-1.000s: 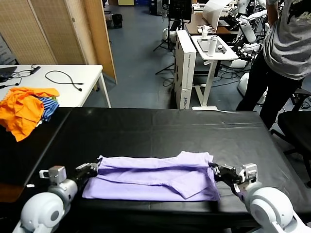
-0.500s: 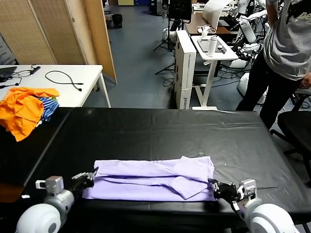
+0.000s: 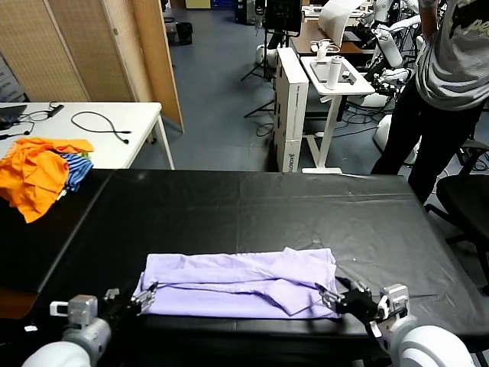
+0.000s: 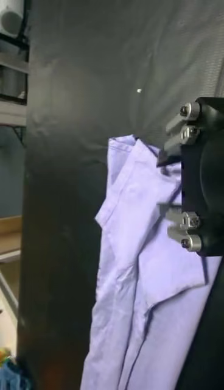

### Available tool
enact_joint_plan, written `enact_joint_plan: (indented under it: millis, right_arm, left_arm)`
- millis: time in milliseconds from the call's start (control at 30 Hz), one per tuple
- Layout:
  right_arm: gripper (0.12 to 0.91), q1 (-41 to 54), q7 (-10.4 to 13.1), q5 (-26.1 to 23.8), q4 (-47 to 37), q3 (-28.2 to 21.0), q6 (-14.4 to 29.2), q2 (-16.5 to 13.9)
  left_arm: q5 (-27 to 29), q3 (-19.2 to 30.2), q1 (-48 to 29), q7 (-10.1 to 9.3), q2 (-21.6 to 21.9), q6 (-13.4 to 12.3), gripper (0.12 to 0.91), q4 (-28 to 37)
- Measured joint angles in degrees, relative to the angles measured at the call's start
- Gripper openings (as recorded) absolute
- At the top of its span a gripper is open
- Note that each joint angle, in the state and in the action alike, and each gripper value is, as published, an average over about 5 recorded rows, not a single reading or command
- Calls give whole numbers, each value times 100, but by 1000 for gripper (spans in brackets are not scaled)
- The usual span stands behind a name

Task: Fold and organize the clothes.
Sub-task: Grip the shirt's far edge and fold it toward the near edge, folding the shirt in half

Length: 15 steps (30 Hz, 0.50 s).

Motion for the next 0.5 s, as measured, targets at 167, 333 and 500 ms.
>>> enact_joint_plan:
  millis: [167, 333, 500]
  right_arm:
    - [907, 497, 155, -39, -479, -200, 10, 306]
    - [907, 853, 210, -79, -877, -304, 137, 570]
    - [907, 1077, 269, -84, -1172, -370, 207, 718]
  left_arm:
    - [-70, 53, -412, -65, -106, -106, 906, 145]
    - [-148, 248, -963, -51, -219, -199, 907, 493]
    - [-248, 447, -1390, -47, -299, -241, 907, 921]
